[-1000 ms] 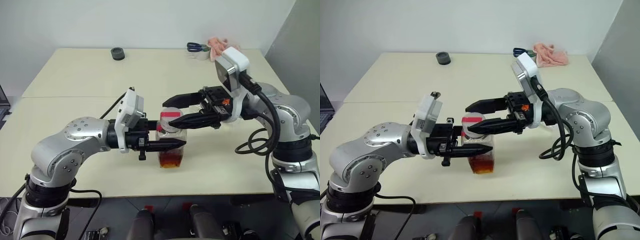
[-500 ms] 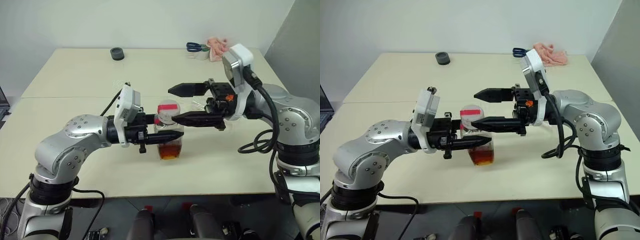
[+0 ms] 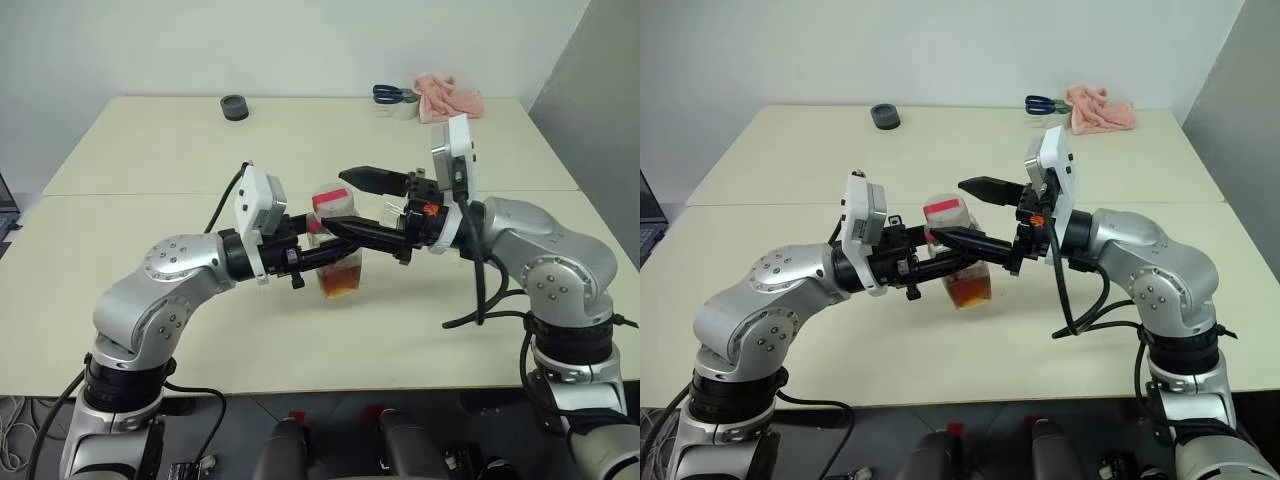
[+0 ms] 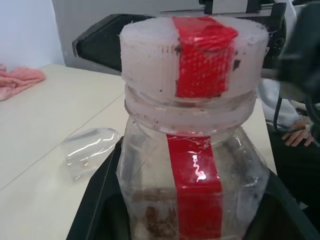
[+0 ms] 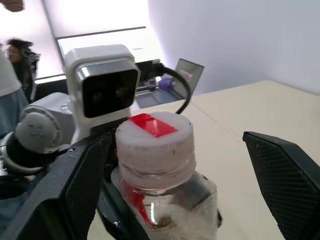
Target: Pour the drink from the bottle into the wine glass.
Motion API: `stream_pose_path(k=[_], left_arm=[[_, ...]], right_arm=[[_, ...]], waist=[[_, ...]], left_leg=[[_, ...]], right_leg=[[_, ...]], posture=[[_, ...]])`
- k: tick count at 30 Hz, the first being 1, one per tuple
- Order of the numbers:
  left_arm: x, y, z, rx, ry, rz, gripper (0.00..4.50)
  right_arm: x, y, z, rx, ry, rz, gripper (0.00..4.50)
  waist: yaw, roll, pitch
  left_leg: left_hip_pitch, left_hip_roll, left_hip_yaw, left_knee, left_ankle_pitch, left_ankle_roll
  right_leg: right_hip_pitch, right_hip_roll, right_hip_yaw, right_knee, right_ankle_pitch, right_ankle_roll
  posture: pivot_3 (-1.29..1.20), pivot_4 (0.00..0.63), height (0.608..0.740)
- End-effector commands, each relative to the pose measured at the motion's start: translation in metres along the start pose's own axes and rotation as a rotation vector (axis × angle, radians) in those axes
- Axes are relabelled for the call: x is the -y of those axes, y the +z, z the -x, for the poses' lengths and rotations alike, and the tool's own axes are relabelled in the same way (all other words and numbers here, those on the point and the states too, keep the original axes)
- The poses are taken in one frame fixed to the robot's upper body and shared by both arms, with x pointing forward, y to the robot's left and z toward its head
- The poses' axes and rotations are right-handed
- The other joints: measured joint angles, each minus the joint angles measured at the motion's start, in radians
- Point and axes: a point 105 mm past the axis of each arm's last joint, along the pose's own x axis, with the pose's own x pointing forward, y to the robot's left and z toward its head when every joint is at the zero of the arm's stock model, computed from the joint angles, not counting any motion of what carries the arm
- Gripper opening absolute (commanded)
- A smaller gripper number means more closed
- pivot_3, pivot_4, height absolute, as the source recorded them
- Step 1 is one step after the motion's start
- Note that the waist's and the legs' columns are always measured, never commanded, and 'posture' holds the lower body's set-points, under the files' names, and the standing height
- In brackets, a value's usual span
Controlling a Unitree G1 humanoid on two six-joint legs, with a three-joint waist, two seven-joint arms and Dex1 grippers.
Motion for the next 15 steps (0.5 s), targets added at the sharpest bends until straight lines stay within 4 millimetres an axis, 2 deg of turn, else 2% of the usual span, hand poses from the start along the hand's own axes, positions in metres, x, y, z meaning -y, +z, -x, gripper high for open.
stream_pose_path(k=[1, 12, 13, 15], left_arm=[[0.005, 0.015, 0.000, 0.052, 0.004, -0.055, 1.92], [0.002, 0.017, -0.002, 0.054, 0.009, -0.056, 1.92], [0.001, 0.017, -0.002, 0.054, 0.010, -0.056, 1.92], [0.001, 0.017, -0.002, 0.053, 0.011, -0.057, 1.92]], right_arm=[[-0.005, 0.014, 0.001, 0.053, -0.031, 0.064, 4.48], [-0.016, 0.017, -0.002, 0.081, 0.001, 0.025, 4.48], [-0.016, 0.016, -0.002, 0.081, 0.003, 0.021, 4.09], [-0.017, 0.016, -0.002, 0.082, 0.005, 0.017, 3.59]], waist=[[0.000, 0.000, 0.000], [0.000, 0.000, 0.000], [0.000, 0.000, 0.000], [0.000, 0.000, 0.000]], left_leg=[[0.000, 0.000, 0.000, 0.000, 0.000, 0.000], [0.000, 0.000, 0.000, 0.000, 0.000, 0.000], [0.000, 0.000, 0.000, 0.000, 0.000, 0.000], [0.000, 0.000, 0.000, 0.000, 0.000, 0.000]], right_leg=[[0.000, 0.000, 0.000, 0.000, 0.000, 0.000], [0.000, 0.000, 0.000, 0.000, 0.000, 0.000], [0.000, 0.000, 0.000, 0.000, 0.000, 0.000], [0.000, 0.000, 0.000, 0.000, 0.000, 0.000]], posture=[[0.00, 0.150, 0.740], [0.00, 0.150, 0.740], [0.00, 0.150, 0.740], [0.00, 0.150, 0.740]])
